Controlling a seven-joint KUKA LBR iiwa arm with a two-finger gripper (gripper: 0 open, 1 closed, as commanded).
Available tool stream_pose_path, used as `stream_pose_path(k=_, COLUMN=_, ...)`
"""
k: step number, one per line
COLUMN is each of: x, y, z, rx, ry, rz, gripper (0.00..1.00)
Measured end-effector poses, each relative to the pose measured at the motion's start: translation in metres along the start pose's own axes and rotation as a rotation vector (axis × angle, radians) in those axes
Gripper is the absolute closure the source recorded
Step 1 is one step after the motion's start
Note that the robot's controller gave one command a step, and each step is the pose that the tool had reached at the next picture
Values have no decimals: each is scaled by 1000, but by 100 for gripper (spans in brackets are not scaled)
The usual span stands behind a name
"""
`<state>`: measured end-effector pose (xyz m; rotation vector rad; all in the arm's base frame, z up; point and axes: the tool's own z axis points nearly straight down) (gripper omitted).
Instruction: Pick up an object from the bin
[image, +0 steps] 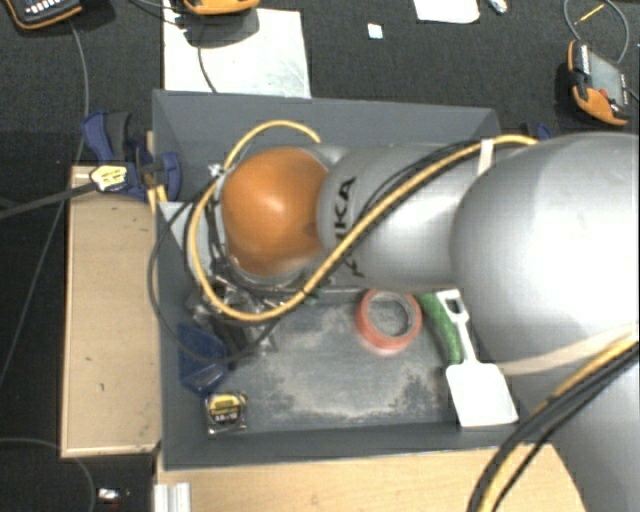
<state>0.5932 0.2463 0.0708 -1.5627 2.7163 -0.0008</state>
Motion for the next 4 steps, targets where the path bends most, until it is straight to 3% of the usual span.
stream_pose_path(k=1, x=3, y=3, z=-2, rx=13, ry=-13, rz=-679, gripper=100)
stream_pose_path(k=3, x=4, y=4, z=-13, rx=9, ry=-12, rz=-674, gripper=100)
stream_pose_path(k=4, x=4, y=5, z=-53, rx=7, ry=-13, rz=-670, gripper=100)
